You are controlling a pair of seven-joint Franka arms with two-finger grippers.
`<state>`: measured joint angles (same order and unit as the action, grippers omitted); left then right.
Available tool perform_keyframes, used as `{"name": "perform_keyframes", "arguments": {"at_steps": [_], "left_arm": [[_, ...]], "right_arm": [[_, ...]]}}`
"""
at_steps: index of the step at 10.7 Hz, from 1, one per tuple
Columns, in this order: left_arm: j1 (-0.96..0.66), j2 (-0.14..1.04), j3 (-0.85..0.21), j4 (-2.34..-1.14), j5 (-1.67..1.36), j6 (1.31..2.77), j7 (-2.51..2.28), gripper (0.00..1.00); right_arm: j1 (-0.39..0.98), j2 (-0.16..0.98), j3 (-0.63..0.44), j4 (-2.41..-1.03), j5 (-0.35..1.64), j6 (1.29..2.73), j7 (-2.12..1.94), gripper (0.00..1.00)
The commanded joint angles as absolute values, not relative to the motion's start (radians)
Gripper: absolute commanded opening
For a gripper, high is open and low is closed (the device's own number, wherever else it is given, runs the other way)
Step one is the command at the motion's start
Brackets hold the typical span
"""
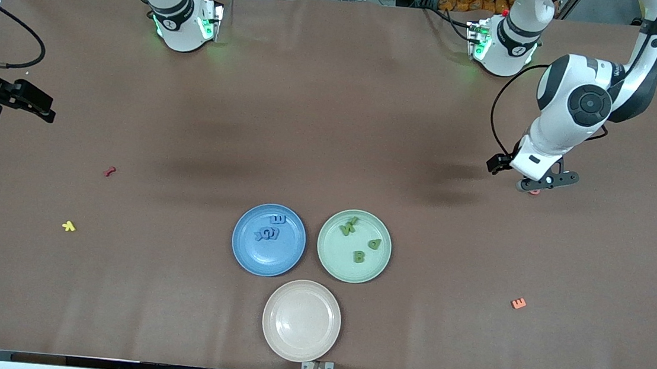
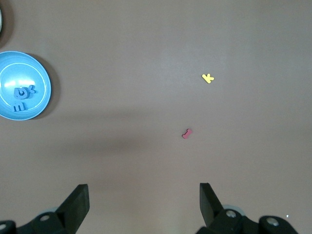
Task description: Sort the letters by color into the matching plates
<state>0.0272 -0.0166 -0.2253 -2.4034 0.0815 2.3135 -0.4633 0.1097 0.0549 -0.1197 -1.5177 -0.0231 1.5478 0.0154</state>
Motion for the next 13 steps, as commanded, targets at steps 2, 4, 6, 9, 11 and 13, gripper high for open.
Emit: {"name": "perform_keyframes", "arguments": {"at_steps": [2, 4, 6, 9, 11, 13], "left_arm": [[0.035, -0.066, -0.235, -2.441, 0.052, 2.326, -0.433, 1.00], [0.035, -0.064, -0.235, -2.409, 0.051, 2.324, -0.398, 1.00], [0.035, -0.066, -0.235, -2.398, 0.046, 2.300, -0.354, 1.00], [0.037, -0.075, -0.233, -2.312, 0.043, 2.167, -0.307, 1.00], [0.037, -0.077, -0.233, -2.248, 0.041, 2.064, -0.293, 1.00], [0.037, -0.077, -0.233, -2.195, 0.006, 2.001, -0.290, 1.00]], "right_arm": [[0.115, 0.021, -0.112, -1.543, -0.041, 1.559, 0.037, 1.00], [0.114, 0.025, -0.114, -1.531, -0.041, 1.549, 0.037, 1.00], [0.112, 0.025, -0.114, -1.531, -0.041, 1.549, 0.037, 1.00], [0.112, 0.025, -0.112, -1.531, -0.041, 1.549, 0.037, 1.00], [0.112, 0.026, -0.112, -1.531, -0.041, 1.549, 0.037, 1.00], [0.110, 0.026, -0.112, -1.531, -0.041, 1.549, 0.037, 1.00]]}}
